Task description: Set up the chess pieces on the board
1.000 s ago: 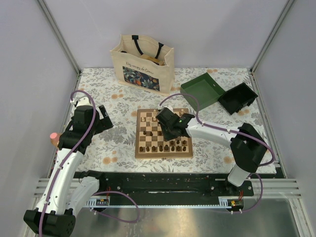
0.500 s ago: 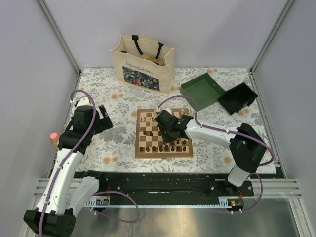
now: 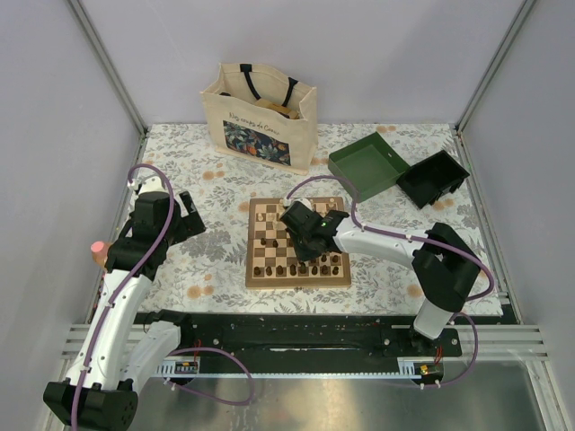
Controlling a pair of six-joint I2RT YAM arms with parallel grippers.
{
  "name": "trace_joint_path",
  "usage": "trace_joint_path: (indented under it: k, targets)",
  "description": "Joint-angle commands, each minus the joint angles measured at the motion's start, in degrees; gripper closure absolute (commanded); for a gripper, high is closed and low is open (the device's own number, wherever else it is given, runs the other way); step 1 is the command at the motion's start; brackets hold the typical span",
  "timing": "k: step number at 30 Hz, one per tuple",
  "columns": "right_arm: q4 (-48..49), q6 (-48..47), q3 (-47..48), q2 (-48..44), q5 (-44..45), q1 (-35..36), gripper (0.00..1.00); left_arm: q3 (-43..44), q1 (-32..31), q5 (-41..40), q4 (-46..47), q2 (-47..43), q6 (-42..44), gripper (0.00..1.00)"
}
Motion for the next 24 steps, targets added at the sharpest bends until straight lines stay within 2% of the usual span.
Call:
trace_joint_path:
  k: [1, 17, 24]
  targets:
    - [-0.1, 0.1, 0.7, 0.7, 1.6, 0.5, 0.79, -0.3, 0.2, 0.6, 2.8, -0.3, 0.4, 0.01]
    - [-0.5, -0.8, 0.6, -0.2, 2.9, 0.5, 0.78, -0.4, 0.2, 0.7, 2.9, -0.4, 0.5, 0.01]
    - [-0.5, -0.9, 0.8, -0.7, 2.6, 0.5, 0.70, -0.5, 0.4, 0.7, 2.9, -0.4, 0.4, 0.01]
